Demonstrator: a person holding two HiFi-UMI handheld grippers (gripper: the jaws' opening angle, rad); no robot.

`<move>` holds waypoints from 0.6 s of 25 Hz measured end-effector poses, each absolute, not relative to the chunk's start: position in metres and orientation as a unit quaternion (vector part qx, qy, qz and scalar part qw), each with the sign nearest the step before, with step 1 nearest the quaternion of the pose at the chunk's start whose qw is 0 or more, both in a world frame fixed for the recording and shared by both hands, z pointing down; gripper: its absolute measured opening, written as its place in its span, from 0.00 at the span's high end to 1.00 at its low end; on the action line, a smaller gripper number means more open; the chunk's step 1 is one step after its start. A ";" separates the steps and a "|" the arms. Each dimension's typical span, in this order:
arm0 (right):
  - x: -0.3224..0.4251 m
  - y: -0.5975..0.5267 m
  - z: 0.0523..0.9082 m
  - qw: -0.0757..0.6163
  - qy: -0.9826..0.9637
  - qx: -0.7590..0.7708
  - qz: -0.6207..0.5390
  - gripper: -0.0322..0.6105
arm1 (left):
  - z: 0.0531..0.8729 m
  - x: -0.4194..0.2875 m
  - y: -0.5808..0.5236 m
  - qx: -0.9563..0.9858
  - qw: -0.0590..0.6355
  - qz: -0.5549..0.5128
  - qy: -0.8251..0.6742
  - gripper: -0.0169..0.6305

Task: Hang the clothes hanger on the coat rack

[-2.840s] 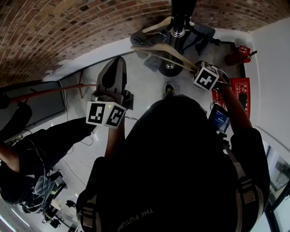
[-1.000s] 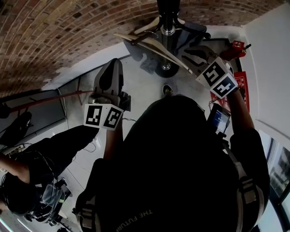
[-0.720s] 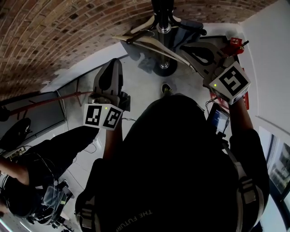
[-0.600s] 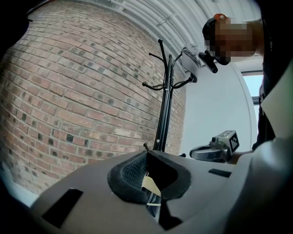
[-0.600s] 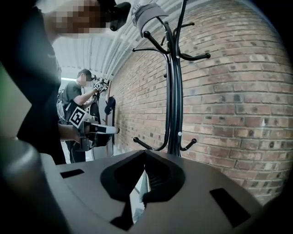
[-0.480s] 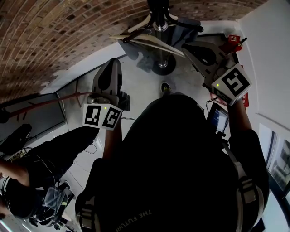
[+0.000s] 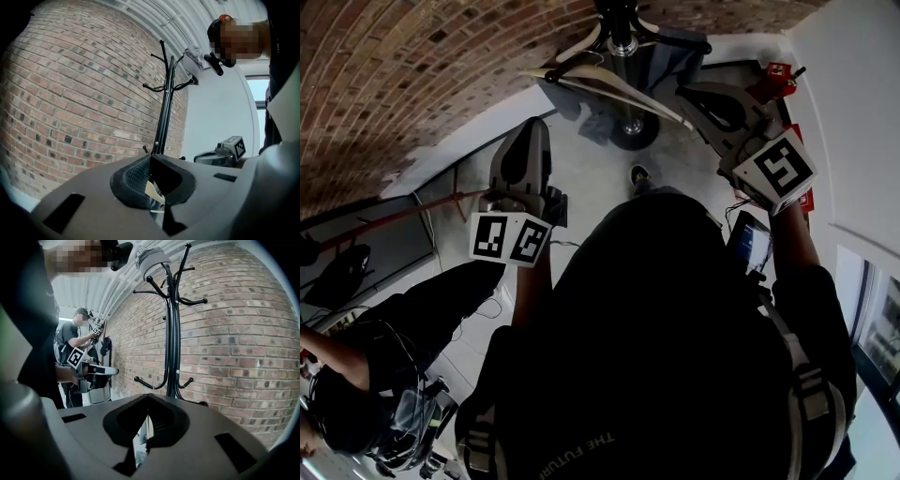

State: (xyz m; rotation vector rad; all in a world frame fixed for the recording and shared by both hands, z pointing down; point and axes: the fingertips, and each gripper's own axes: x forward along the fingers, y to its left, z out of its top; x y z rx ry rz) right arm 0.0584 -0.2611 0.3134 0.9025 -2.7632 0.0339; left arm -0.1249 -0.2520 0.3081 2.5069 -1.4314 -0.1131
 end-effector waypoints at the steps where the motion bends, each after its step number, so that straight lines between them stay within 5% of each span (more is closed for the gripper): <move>1: 0.058 -0.260 0.314 0.120 -0.944 0.308 0.010 0.92 | 0.308 -0.125 -0.251 0.861 0.126 -0.039 -0.491 0.95; 15: 0.049 -0.256 0.319 0.146 -0.940 0.308 -0.004 0.92 | 0.305 -0.130 -0.249 0.864 0.127 -0.039 -0.486 0.95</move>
